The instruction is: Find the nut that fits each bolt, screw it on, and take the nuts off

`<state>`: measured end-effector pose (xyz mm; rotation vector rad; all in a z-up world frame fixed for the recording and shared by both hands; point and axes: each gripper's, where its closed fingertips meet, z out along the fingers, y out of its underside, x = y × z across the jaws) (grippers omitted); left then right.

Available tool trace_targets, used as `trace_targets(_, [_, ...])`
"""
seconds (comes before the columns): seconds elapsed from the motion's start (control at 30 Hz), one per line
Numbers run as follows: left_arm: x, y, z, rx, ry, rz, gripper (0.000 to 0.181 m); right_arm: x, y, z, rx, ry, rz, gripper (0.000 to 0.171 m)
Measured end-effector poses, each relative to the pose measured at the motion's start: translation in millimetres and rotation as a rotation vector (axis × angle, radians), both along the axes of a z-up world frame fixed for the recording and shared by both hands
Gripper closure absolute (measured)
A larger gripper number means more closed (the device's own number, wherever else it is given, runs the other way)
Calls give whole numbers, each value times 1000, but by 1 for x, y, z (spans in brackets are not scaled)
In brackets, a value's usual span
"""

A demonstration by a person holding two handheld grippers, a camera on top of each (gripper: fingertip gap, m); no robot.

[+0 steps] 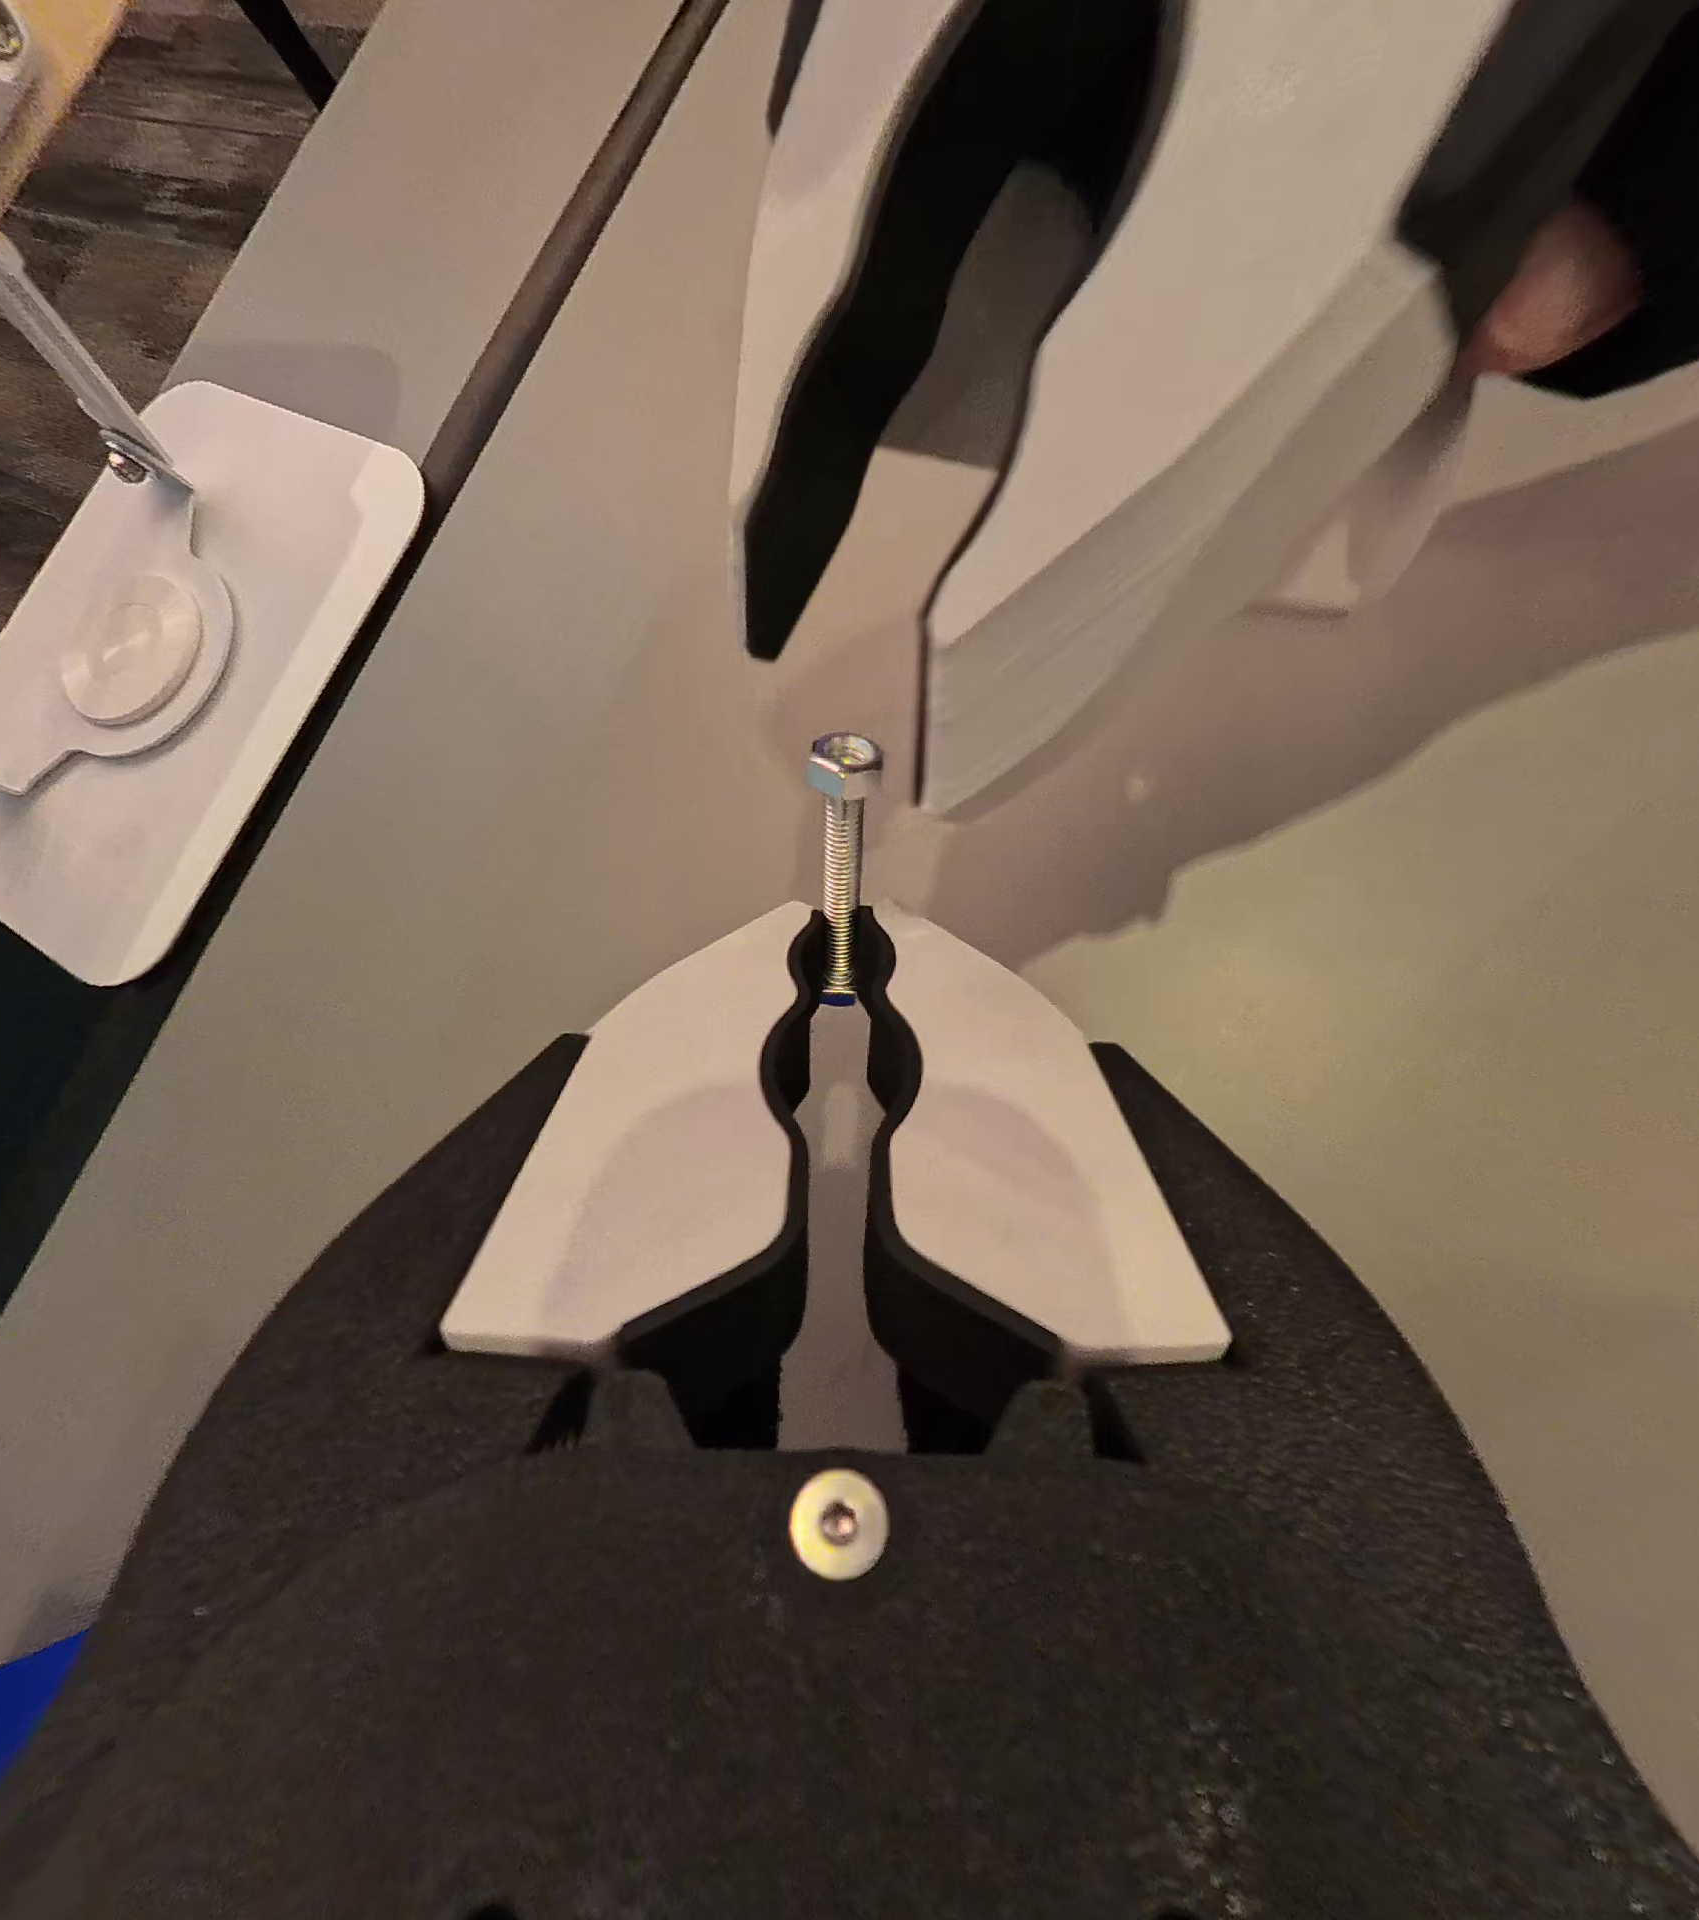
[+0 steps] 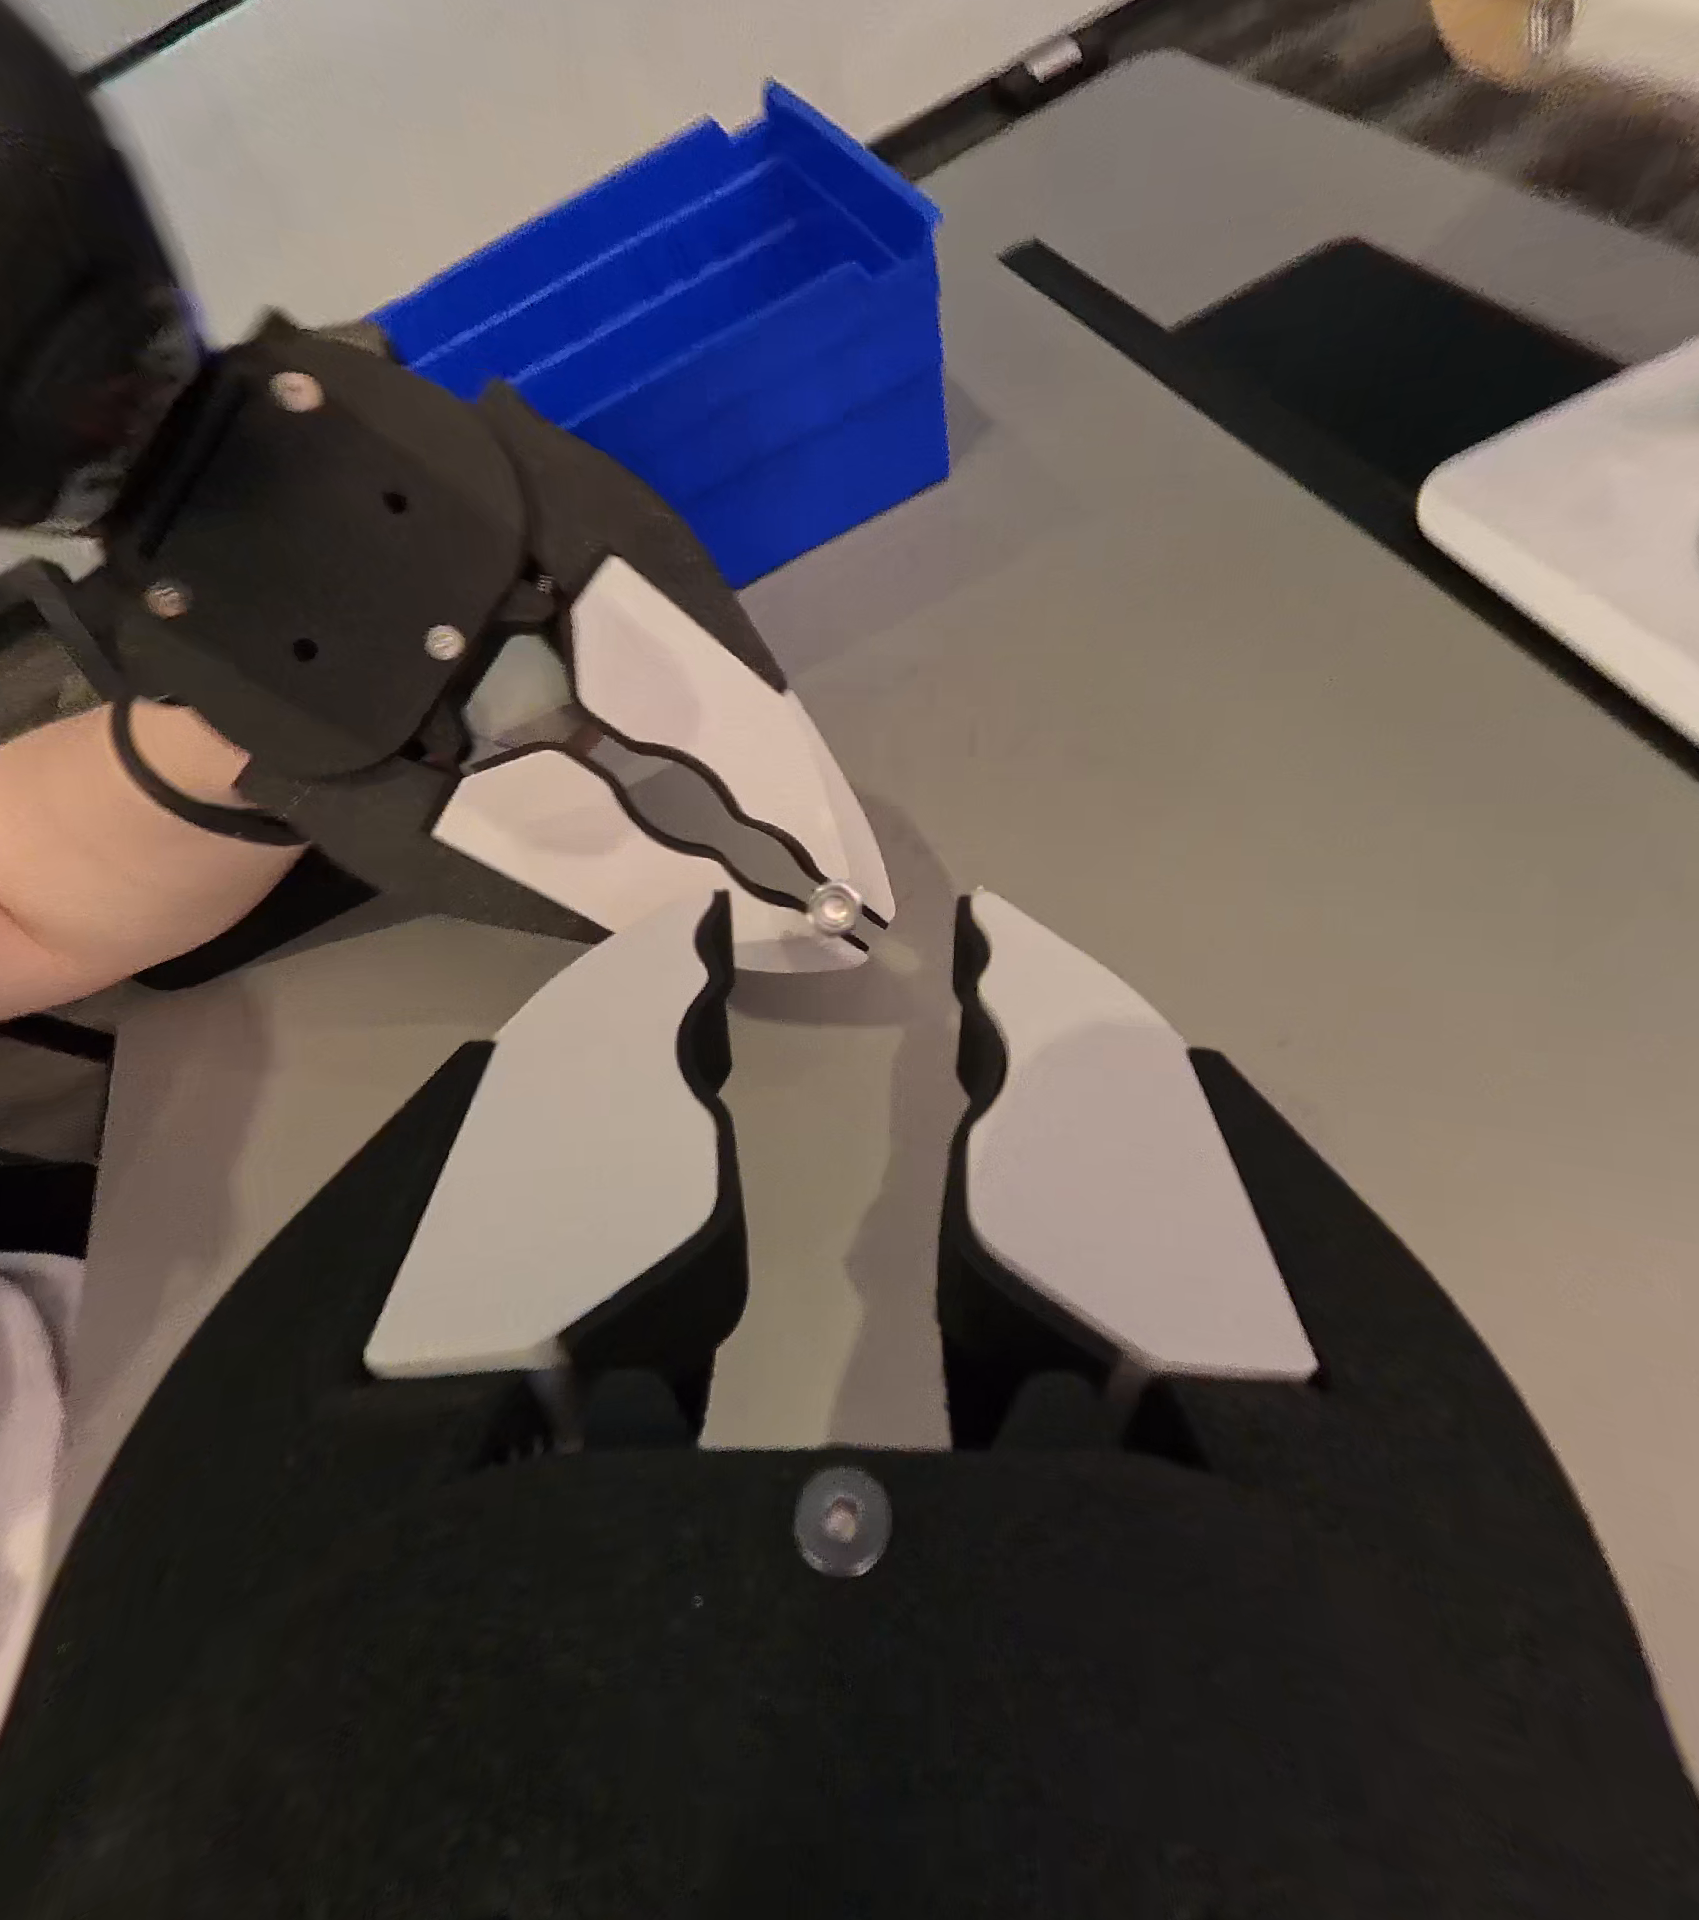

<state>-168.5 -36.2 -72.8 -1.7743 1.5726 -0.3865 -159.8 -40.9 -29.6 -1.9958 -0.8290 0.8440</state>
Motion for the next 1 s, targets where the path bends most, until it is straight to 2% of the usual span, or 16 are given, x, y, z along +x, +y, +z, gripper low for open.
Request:
trace_targets(0.1, [2, 2, 8, -51, -101, 1, 177, -2, -9, 17, 152, -23, 112, 123])
trace_targets(0.23, [15, -9, 33, -172, -382, -90, 177, 4, -12, 36, 386, -67, 157, 117])
trace_targets(0.4, [17, -17, 55, -283, -563, -162, 177, 2, -25, 65, 457, 137, 210, 120])
trace_targets(0.5, [17, -24, 62, -256, -585, -212, 177, -3, -34, 74, 484, 228, 256, 122])
trace_targets(0.7, [19, -41, 77, -227, -622, -297, 177, -17, -46, 72, 582, 180, 314, 121])
trace_targets(1.0, [19, -43, 80, -210, -618, -297, 177, -20, -49, 73, 608, 148, 317, 122])
